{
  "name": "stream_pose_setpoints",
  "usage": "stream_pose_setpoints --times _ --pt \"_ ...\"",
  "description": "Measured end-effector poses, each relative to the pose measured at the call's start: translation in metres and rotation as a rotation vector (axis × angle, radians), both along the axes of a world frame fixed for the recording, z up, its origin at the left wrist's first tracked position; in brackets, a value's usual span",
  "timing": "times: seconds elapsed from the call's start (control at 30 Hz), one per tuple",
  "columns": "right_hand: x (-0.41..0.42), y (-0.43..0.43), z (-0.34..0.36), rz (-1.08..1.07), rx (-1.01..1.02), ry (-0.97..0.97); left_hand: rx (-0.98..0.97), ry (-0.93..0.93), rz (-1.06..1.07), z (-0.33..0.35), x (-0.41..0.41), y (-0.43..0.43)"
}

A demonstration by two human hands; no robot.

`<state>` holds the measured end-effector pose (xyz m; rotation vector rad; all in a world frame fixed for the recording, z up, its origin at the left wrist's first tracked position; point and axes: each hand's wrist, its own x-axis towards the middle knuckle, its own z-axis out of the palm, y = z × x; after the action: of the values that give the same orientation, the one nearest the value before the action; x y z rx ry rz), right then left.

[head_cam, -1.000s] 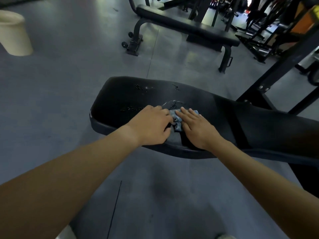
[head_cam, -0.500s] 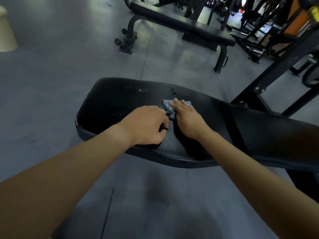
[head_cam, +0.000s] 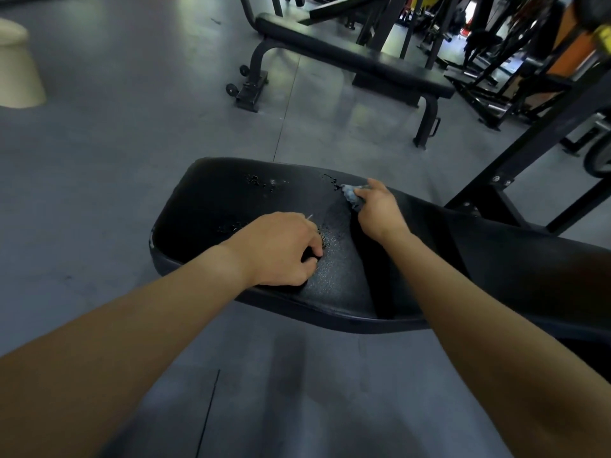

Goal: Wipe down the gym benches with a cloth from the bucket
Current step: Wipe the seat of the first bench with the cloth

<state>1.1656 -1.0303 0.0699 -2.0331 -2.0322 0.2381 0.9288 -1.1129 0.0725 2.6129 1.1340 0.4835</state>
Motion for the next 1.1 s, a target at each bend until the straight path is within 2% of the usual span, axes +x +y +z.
stream_pose_setpoints --times 0.17,0.27,0.4,0.5,0.6,0.77,0.87,1.0,1.1 --pt "-0.028 -0.037 -0.009 0.168 0.055 0.021 0.002 -0.008 0.006 0.002 0.001 0.002" --pt "-0.019 -0.044 -0.019 0.264 0.111 -0.175 0.019 -0.005 0.004 0.003 0.003 0.003" --pt "-0.002 -0.024 -0.016 0.186 0.080 -0.282 -0.010 -0.006 0.007 0.002 0.002 0.004" --pt "-0.001 -0.003 0.002 0.133 0.020 -0.262 -0.025 -0.019 0.009 -0.001 0.000 0.005" --pt "-0.012 0.020 0.008 0.055 -0.009 -0.161 -0.022 -0.020 0.004 -0.001 0.001 0.006" --pt "-0.042 0.004 -0.004 0.278 -0.028 -0.133 -0.011 -0.037 0.007 -0.001 0.003 0.009" --pt "-0.030 -0.005 -0.005 0.351 0.005 -0.081 0.006 -0.037 -0.002 -0.002 0.005 0.008" --pt "-0.002 0.028 -0.001 0.195 -0.038 -0.156 0.032 -0.042 -0.026 -0.005 0.004 0.008" --pt "-0.011 0.045 -0.004 0.104 -0.051 -0.140 0.040 -0.046 -0.034 -0.007 0.001 0.006"
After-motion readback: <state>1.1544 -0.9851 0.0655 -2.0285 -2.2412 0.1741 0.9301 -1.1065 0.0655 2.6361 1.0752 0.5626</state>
